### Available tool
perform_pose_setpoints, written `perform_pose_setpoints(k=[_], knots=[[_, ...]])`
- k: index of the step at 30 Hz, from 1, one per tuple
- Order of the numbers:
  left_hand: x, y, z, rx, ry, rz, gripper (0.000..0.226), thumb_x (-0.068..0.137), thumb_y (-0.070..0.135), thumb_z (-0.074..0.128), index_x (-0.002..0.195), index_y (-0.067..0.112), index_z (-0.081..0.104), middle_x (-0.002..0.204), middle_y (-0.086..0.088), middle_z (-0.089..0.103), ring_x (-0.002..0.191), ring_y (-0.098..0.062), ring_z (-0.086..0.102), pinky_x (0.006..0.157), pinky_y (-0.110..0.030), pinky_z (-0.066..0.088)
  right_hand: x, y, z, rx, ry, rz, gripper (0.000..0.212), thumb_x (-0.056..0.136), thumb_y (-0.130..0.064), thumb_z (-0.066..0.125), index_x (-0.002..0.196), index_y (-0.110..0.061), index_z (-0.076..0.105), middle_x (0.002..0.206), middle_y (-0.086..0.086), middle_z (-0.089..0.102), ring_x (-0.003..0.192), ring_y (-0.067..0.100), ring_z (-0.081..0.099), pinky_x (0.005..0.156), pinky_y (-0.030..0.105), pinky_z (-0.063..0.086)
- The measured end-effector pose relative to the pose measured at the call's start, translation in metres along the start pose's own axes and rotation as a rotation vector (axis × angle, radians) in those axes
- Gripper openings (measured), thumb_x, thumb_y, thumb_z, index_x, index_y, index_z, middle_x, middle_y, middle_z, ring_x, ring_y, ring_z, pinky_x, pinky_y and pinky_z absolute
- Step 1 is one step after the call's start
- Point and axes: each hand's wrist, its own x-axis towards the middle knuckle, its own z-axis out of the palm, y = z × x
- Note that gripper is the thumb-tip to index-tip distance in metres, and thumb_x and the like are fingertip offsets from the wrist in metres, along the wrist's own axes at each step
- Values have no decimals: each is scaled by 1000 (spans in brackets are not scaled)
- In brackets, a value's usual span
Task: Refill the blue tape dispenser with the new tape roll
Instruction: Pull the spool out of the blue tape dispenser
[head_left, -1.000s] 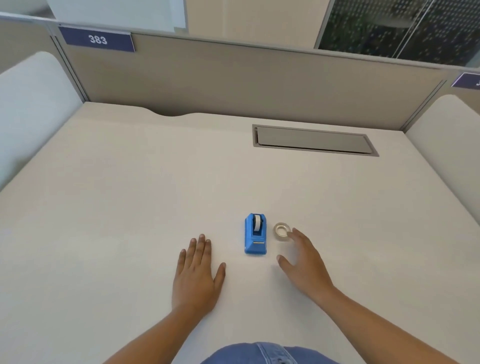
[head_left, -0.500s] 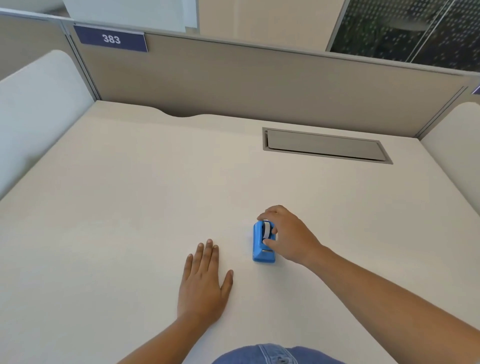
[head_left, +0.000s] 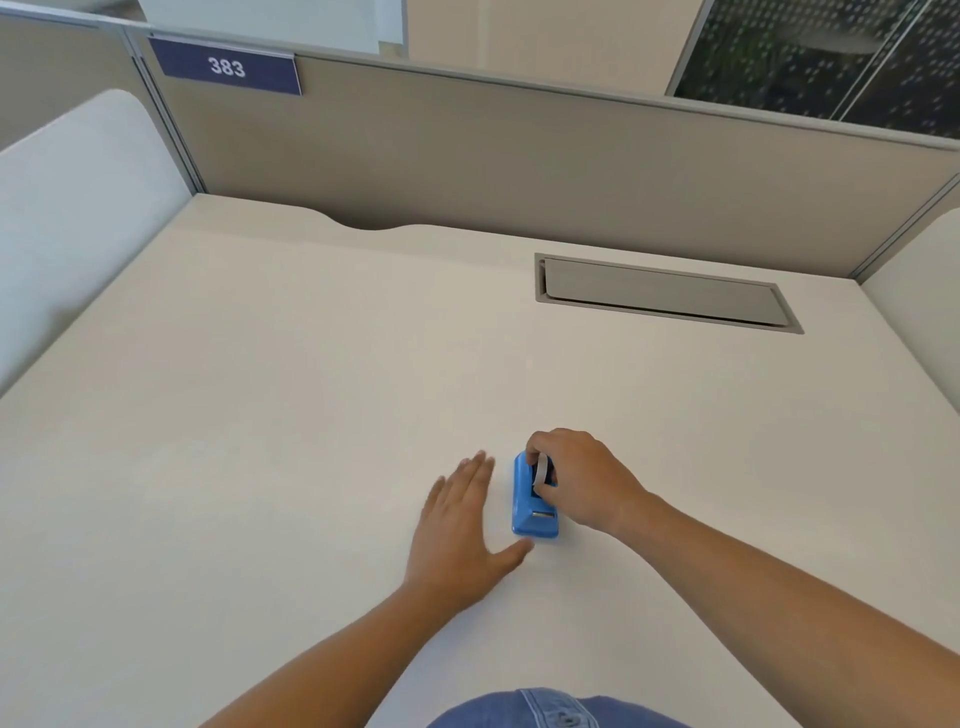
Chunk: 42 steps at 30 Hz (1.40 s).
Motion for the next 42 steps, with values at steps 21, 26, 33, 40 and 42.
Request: perform_pose_setpoints(k=[21, 26, 33, 40, 42], knots=[[57, 6, 8, -455, -291, -40, 139, 55, 42, 90, 148, 44, -13, 121, 37, 45, 112, 12, 43, 81, 2, 26, 3, 6, 1, 95, 21, -24, 24, 76, -9, 66, 96, -21, 63, 82, -4, 61, 73, 17, 56, 62, 27, 47], [56, 7, 10, -441, -266, -49, 134, 56, 44, 89, 150, 41, -7, 126, 34, 43, 126, -1, 45, 95, -15, 32, 7, 6, -3, 55, 1, -42, 22, 74, -9, 66, 91, -21, 61, 79, -5, 57, 72, 17, 54, 59, 24, 42], [54, 7, 12, -455, -258, -79, 127, 55, 43, 87, 150, 40, 3, 130, 31, 42, 130, -3, 44, 99, -22, 37, 13, 2, -13, -4, -60, -50, 25, 70, -10, 69, 90, -23, 61, 85, 0, 63, 75, 20, 57, 61, 31, 50], [53, 10, 6, -432, -275, -74, 127, 56, 38, 89, 151, 37, 4, 140, 24, 45, 132, -2, 42, 104, -29, 41, 13, 2, -12, -18, -59, -46, 26, 69, -9, 68, 88, -23, 59, 84, 0, 61, 76, 20, 56, 59, 29, 47], [53, 12, 3, -421, -278, -78, 127, 57, 36, 89, 151, 36, 5, 142, 22, 45, 132, -2, 42, 105, -30, 42, 11, 1, -12, 5, -49, -46, 26, 68, -10, 68, 84, -26, 56, 80, -2, 59, 73, 18, 55, 57, 28, 46]])
